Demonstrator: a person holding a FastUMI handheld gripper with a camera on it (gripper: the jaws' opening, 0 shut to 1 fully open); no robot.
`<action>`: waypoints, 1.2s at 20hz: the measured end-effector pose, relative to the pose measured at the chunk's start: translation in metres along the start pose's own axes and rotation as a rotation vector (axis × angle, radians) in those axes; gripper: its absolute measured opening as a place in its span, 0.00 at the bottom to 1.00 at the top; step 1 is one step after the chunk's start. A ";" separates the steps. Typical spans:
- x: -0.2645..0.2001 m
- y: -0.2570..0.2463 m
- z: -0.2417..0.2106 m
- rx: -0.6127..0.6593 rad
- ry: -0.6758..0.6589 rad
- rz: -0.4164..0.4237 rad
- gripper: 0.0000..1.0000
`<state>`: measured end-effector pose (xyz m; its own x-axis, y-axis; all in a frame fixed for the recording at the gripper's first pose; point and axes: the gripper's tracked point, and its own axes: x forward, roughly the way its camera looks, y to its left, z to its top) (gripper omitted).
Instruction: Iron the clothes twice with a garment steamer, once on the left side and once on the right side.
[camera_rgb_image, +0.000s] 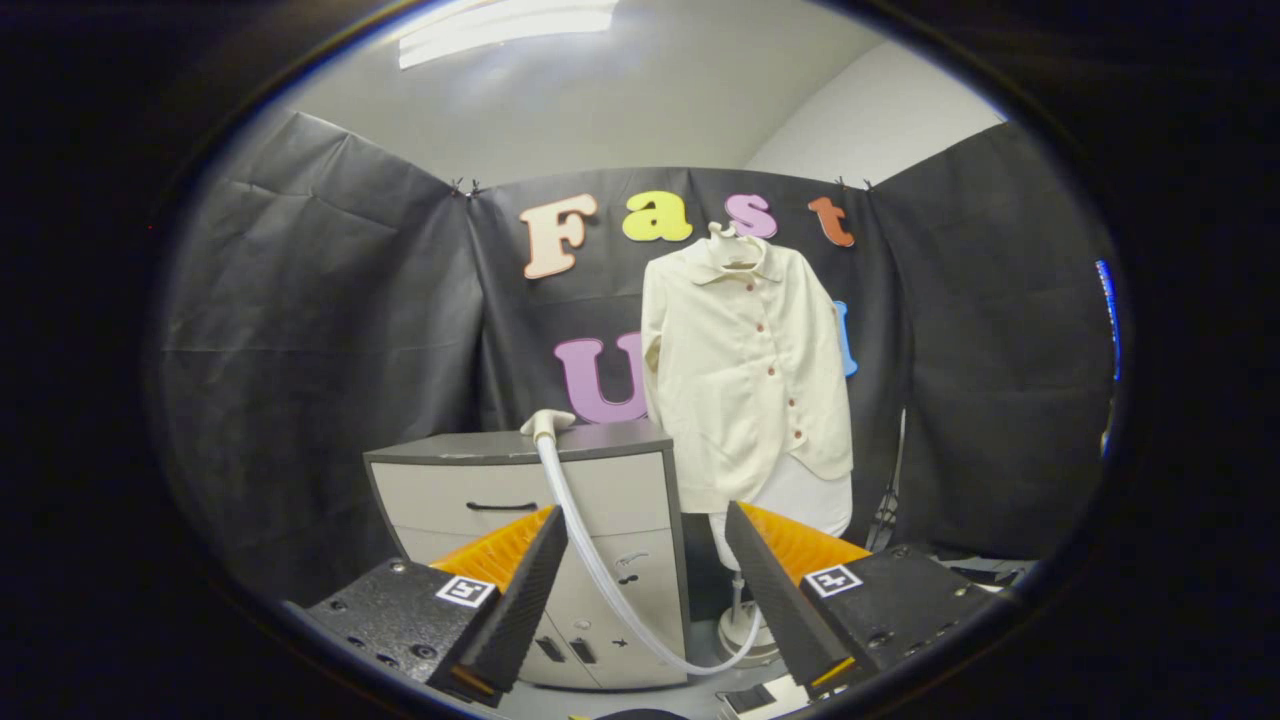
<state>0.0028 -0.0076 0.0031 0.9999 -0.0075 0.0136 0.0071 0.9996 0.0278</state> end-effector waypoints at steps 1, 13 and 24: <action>0.000 0.001 0.000 0.003 -0.003 0.004 0.97; -0.002 -0.004 0.000 0.030 -0.025 0.001 0.97; 0.000 -0.007 -0.008 0.034 -0.019 0.003 0.97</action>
<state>0.0026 -0.0144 -0.0046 0.9995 -0.0053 0.0324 0.0033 0.9981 0.0616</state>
